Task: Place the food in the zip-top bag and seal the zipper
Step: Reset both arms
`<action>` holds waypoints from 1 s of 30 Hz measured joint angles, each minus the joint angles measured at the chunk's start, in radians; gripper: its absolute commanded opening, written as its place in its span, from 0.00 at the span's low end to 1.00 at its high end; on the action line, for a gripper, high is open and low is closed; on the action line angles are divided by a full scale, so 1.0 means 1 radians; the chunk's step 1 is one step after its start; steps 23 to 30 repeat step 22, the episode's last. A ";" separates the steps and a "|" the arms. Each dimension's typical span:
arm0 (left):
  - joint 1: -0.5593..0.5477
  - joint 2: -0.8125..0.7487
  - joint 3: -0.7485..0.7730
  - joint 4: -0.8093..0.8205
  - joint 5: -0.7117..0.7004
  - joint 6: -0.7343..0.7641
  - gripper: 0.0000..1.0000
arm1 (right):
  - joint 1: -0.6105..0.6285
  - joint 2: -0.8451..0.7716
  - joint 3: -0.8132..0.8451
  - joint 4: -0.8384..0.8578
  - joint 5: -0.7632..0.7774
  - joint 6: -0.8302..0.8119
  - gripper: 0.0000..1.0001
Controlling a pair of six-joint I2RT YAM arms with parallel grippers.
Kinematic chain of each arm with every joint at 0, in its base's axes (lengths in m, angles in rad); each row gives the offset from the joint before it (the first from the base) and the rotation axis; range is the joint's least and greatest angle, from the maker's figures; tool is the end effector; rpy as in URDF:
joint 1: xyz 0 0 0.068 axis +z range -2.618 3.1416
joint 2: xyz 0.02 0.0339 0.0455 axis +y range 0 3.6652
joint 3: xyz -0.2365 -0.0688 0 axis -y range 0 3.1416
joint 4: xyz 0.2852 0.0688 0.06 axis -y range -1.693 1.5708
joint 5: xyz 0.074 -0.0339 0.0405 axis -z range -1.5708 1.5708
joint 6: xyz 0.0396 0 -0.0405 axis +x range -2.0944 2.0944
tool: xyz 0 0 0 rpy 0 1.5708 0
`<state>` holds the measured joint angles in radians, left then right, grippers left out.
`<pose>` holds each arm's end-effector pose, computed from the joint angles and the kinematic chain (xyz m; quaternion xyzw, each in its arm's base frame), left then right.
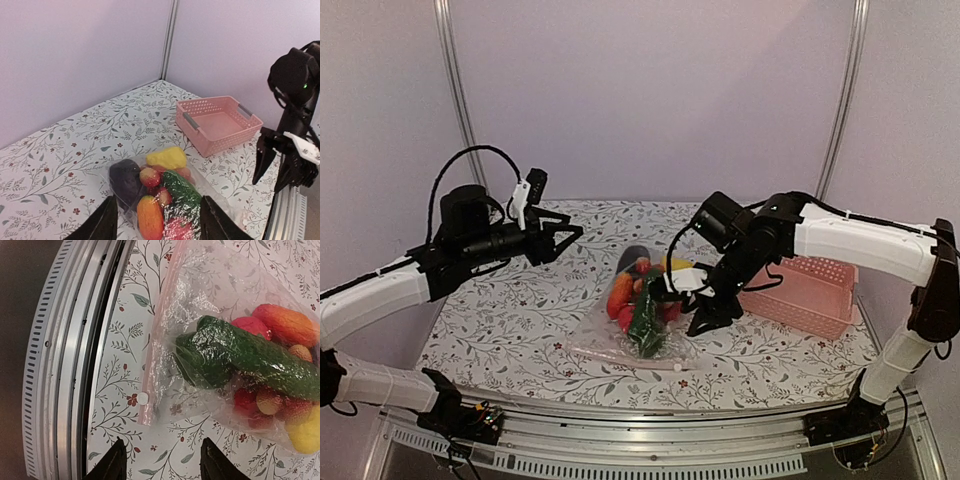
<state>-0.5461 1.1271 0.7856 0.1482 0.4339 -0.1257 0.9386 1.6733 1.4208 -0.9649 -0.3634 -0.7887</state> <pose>0.2607 -0.1779 0.2670 0.2911 0.7088 -0.3615 0.5312 0.2095 0.3098 0.2315 -0.7567 0.6049 0.1903 0.1591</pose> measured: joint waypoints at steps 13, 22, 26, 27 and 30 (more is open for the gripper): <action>0.001 0.121 0.346 -0.366 -0.558 0.018 0.83 | -0.541 -0.219 0.123 0.336 -0.039 0.263 0.99; 0.001 0.117 0.510 -0.452 -0.691 0.046 1.00 | -0.689 -0.321 -0.024 0.630 0.079 0.608 0.99; 0.001 0.117 0.510 -0.452 -0.691 0.046 1.00 | -0.689 -0.321 -0.024 0.630 0.079 0.608 0.99; 0.001 0.117 0.510 -0.452 -0.691 0.046 1.00 | -0.689 -0.321 -0.024 0.630 0.079 0.608 0.99; 0.001 0.117 0.510 -0.452 -0.691 0.046 1.00 | -0.689 -0.321 -0.024 0.630 0.079 0.608 0.99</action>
